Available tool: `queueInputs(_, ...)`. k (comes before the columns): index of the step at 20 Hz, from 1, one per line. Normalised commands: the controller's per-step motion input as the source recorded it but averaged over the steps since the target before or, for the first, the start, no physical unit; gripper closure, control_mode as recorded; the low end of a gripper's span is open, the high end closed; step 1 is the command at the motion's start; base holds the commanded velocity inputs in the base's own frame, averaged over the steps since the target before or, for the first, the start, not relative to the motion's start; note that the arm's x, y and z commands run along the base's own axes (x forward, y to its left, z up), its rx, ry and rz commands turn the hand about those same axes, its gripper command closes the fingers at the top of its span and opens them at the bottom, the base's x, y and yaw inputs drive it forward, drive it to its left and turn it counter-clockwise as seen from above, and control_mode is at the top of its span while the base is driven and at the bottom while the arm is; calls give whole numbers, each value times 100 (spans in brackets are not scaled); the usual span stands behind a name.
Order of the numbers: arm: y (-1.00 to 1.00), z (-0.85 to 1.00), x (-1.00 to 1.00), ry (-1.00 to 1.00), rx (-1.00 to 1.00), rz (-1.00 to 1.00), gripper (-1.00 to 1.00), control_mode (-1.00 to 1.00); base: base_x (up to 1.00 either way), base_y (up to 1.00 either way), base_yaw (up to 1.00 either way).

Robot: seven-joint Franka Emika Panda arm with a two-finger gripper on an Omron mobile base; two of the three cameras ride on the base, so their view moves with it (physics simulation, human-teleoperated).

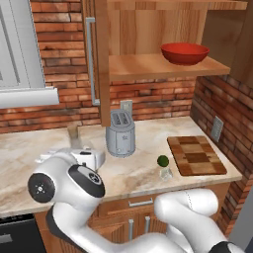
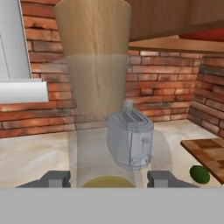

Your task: Open the cabinet. Place the bowl and condiment on the counter. Then place the lime and garlic on the cutting board.

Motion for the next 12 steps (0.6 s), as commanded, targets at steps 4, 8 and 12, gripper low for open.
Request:
queueInputs(4, 5, -9, 45, -1, 3, 0, 100, -100, 0, 0, 0)
queueInputs(8, 9, -11, 39, 0, 3, 0, 100, -100, 0, 0, 0)
queueInputs(12, 13, -7, 27, 0, 3, 0, 100, -100, 0, 0, 0)
